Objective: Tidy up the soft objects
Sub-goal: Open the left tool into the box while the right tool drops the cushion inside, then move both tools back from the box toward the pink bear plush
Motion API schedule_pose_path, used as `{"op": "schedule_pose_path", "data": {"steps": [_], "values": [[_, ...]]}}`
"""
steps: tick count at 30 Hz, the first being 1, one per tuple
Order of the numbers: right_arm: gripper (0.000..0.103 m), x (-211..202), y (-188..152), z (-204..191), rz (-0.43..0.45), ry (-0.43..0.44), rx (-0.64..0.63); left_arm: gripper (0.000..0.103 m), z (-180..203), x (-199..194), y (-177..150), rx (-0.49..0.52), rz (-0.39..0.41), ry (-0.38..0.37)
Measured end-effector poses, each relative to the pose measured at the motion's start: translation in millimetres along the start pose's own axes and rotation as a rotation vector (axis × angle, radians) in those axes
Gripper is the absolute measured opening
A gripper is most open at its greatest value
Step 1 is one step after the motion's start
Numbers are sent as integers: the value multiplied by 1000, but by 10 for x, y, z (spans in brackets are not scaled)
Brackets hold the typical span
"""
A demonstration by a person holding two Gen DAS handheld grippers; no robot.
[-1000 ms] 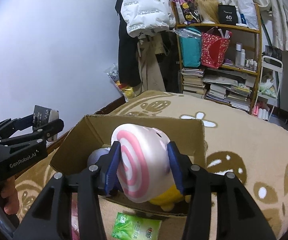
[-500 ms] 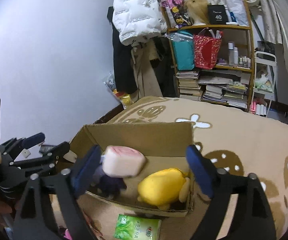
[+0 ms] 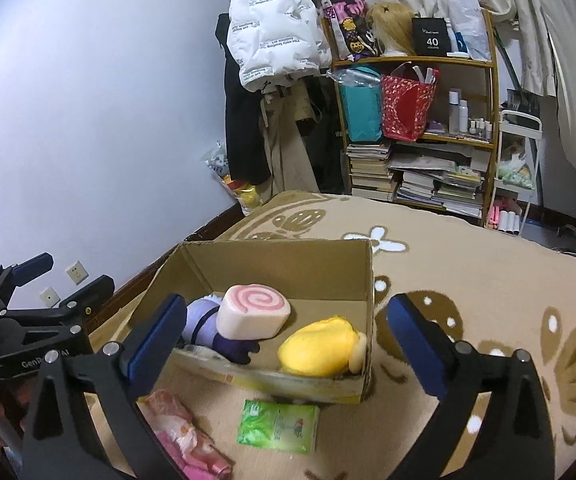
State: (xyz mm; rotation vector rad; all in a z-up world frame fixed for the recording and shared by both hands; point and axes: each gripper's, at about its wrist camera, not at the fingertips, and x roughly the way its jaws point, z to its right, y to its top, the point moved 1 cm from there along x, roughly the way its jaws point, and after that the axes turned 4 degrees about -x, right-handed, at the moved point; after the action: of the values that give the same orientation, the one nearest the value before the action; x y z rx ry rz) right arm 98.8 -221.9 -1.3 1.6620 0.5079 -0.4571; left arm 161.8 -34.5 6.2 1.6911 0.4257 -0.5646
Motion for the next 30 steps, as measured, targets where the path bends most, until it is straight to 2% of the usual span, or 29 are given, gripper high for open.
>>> {"op": "schedule_pose_path", "data": {"steps": [3,6,9,14,19,25,30], "values": [[103,-110,-32,-58,-2,-16,-6,103,-85,-84,-43,-12,-41,-10],[103,-201,-68,-121,-4,-6,-6,103,-250,-228,-126,-94,-72,-29],[103,-278,-135,-193,-10,3,-3,103,-366,-325,-246,-135,-102,-45],[103,-365,-274,-343,-34,29,-19,103,-457,-470,-429,-129,-112,-16],[103,-422,-443,-453,-58,50,-13,103,-550,-546,-568,-152,-139,-19],[103,-438,-670,-539,-99,66,-14,103,-613,-497,-637,-158,-166,-16],[103,-358,-831,-587,-144,75,-15,103,-612,-354,-711,-161,-228,-40]]}}
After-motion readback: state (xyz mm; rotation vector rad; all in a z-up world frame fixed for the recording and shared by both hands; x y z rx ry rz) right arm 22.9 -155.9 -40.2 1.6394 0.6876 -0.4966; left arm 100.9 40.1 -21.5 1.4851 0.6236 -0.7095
